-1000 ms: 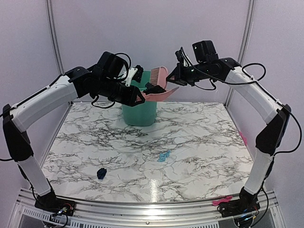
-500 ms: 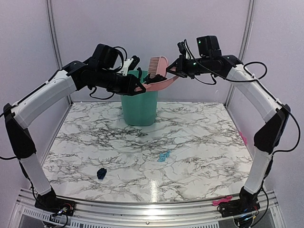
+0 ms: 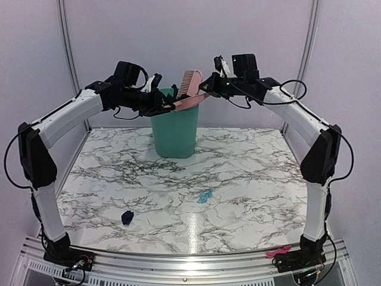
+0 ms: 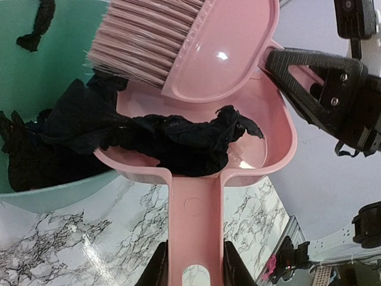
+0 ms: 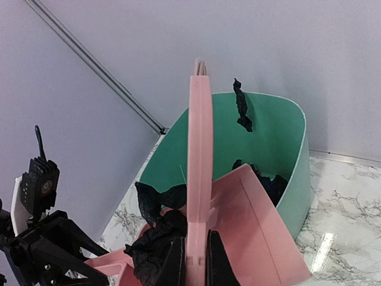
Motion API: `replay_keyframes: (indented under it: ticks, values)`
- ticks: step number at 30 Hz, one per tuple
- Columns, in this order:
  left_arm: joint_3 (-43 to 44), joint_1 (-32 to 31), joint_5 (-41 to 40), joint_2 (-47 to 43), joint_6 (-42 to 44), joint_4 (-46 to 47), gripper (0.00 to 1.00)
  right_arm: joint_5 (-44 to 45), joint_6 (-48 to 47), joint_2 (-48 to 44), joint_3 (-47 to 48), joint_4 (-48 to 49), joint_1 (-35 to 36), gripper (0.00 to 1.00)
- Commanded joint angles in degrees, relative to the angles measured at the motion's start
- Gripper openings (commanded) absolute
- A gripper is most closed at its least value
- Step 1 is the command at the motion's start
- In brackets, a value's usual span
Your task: Sweep away the paper scraps from the table
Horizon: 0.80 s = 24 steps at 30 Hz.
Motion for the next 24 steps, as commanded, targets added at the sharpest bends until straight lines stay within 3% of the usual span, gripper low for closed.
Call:
replay_keyframes:
  ticks: [1,8,15,24]
  values:
    - [1.20,3.41,8.42,1.28,-7.00,9.17,0.00,4.55,1.74,3.62,5.65,3.26,-0.57,0.00]
    - [0.48,6.69,12.24,2.57,-16.09,14.08,0.00,10.06,0.86,1.73,6.84,6.44,-0.65,0.00]
    - [-5.55,8.74,17.29,2.16,-31.47,28.71,0.00,17.46,-0.99,-3.48,2.19,11.14,-0.70,0.00]
    - [-11.03,9.51,17.33,1.00,-35.43,34.71,0.00,20.61,-2.47,-5.82,2.82,15.74,-0.70,0.00]
